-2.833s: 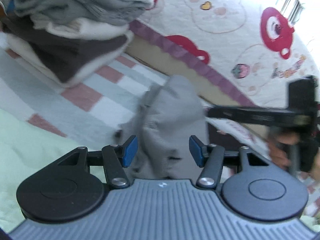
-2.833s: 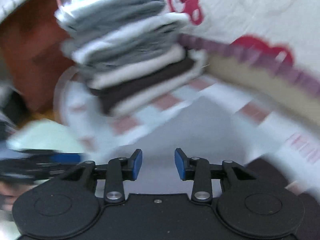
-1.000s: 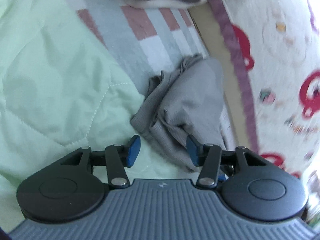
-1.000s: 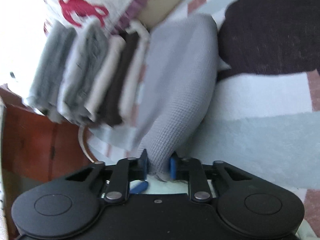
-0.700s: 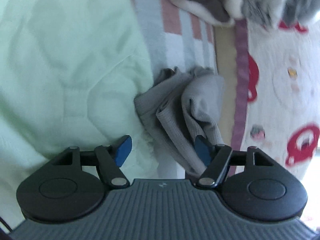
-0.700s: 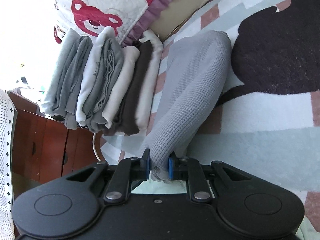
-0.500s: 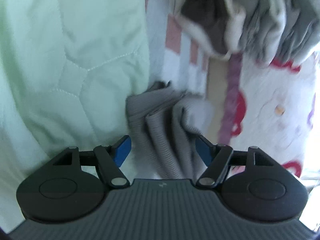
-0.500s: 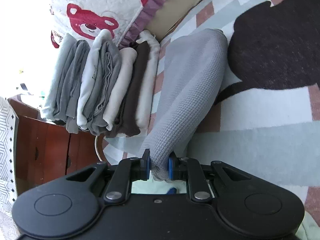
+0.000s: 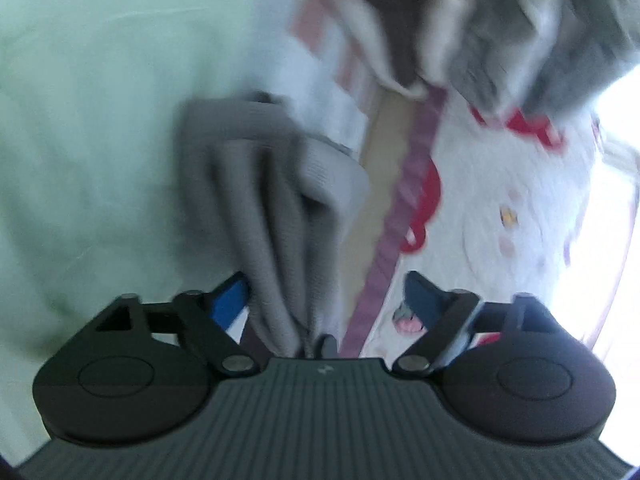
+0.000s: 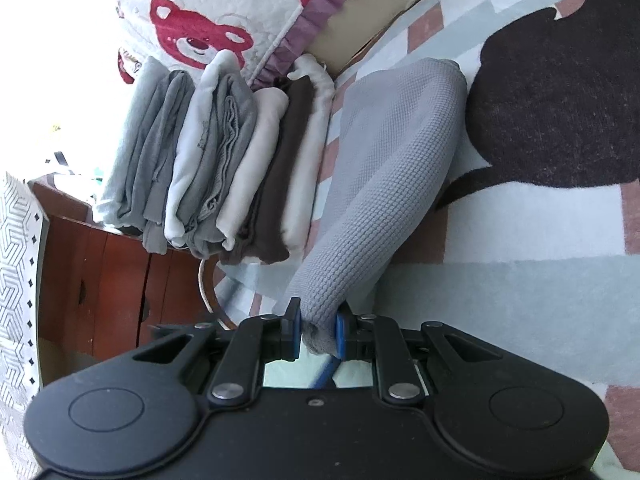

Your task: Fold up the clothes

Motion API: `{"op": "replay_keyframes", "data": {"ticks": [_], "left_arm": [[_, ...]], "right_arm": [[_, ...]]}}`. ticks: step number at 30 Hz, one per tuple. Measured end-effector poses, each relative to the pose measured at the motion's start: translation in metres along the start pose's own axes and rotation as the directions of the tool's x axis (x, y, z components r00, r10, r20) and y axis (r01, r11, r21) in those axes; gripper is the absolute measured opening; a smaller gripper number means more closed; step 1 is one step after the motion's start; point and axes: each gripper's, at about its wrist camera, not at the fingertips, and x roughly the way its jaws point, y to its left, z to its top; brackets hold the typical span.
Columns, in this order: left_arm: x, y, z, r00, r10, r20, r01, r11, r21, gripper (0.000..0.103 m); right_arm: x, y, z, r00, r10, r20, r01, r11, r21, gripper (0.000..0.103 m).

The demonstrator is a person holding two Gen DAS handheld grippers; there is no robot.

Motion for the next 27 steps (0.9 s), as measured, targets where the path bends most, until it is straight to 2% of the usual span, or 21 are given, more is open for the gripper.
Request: {"op": "replay_keyframes", "data": {"ticks": [2, 6, 8, 11, 12, 13, 14, 15, 17, 18, 19, 20, 21, 22, 24, 26, 27], "left_arm": [[0.004, -0.001, -0.003, 0.999, 0.042, 0.003, -0.042, 0.999, 0.035, 0.091], [0.010, 0.008, -0.004, 0.992, 0.123, -0.007, -0.123, 0.992, 0.008, 0.091], [0.010, 0.008, -0.003, 0.988, 0.155, 0.024, -0.156, 0.988, 0.015, 0.091], [0.010, 0.001, 0.010, 0.986, 0.116, 0.116, -0.118, 0.993, 0.013, 0.087], [0.011, -0.006, 0.016, 0.986, 0.100, 0.137, -0.108, 0.993, 0.052, 0.068], [0.012, -0.015, 0.021, 0.982, 0.108, 0.157, -0.128, 0.984, 0.124, 0.053], [0.013, -0.025, 0.023, 0.976, 0.132, 0.175, -0.168, 0.963, 0.213, 0.022], [0.013, -0.034, 0.023, 0.968, 0.151, 0.199, -0.207, 0.931, 0.299, 0.015], [0.012, -0.046, 0.016, 0.951, 0.178, 0.253, -0.276, 0.857, 0.435, 0.014], [0.010, -0.047, 0.014, 0.948, 0.182, 0.260, -0.287, 0.843, 0.456, 0.014], [0.010, -0.048, 0.012, 0.947, 0.183, 0.264, -0.292, 0.835, 0.467, 0.014], [0.010, -0.048, 0.011, 0.946, 0.184, 0.266, -0.294, 0.832, 0.470, 0.014], [0.013, -0.048, 0.011, 0.945, 0.188, 0.268, -0.299, 0.828, 0.474, 0.014], [0.014, -0.047, 0.011, 0.944, 0.189, 0.269, -0.302, 0.824, 0.479, 0.014], [0.012, -0.044, 0.014, 0.945, 0.190, 0.267, -0.301, 0.825, 0.478, 0.014], [0.012, -0.042, 0.018, 0.947, 0.190, 0.260, -0.297, 0.828, 0.476, 0.014], [0.011, -0.040, 0.019, 0.947, 0.193, 0.255, -0.297, 0.828, 0.475, 0.014]], "right_arm": [[0.000, -0.001, 0.000, 1.000, -0.001, -0.003, 0.001, 1.000, -0.005, 0.019], [0.000, -0.002, 0.000, 1.000, 0.003, -0.007, -0.003, 1.000, -0.004, 0.019], [0.000, -0.001, 0.000, 1.000, 0.009, -0.010, -0.009, 1.000, -0.002, 0.019], [-0.003, 0.000, 0.001, 0.999, 0.039, -0.015, -0.039, 0.999, -0.002, 0.017], [-0.005, -0.001, 0.000, 0.999, 0.041, -0.015, -0.041, 0.999, -0.003, 0.017], [-0.007, -0.002, 0.000, 0.999, 0.042, -0.015, -0.042, 0.999, -0.005, 0.017], [-0.010, -0.003, 0.000, 0.999, 0.044, -0.015, -0.044, 0.999, -0.006, 0.017], [-0.012, -0.004, -0.001, 0.999, 0.046, -0.014, -0.046, 0.999, -0.008, 0.015], [-0.016, -0.007, -0.001, 0.999, 0.049, -0.014, -0.049, 0.999, -0.011, 0.015], [-0.018, -0.008, -0.002, 0.999, 0.051, -0.014, -0.051, 0.999, -0.012, 0.018], [-0.021, -0.008, -0.002, 0.999, 0.044, -0.010, -0.045, 0.999, -0.022, 0.018], [-0.028, -0.008, -0.002, 1.000, 0.001, 0.010, -0.001, 0.998, -0.058, 0.019], [-0.032, -0.009, 0.001, 0.998, -0.050, 0.031, 0.053, 0.996, -0.076, 0.026], [-0.035, -0.010, 0.004, 0.993, -0.102, 0.053, 0.106, 0.990, -0.093, 0.043], [-0.032, -0.013, 0.013, 0.984, -0.158, 0.084, 0.167, 0.979, -0.114, 0.061], [-0.022, -0.017, 0.023, 0.977, -0.184, 0.105, 0.197, 0.972, -0.128, 0.061], [-0.017, -0.019, 0.028, 0.973, -0.197, 0.116, 0.212, 0.968, -0.135, 0.057]]}}
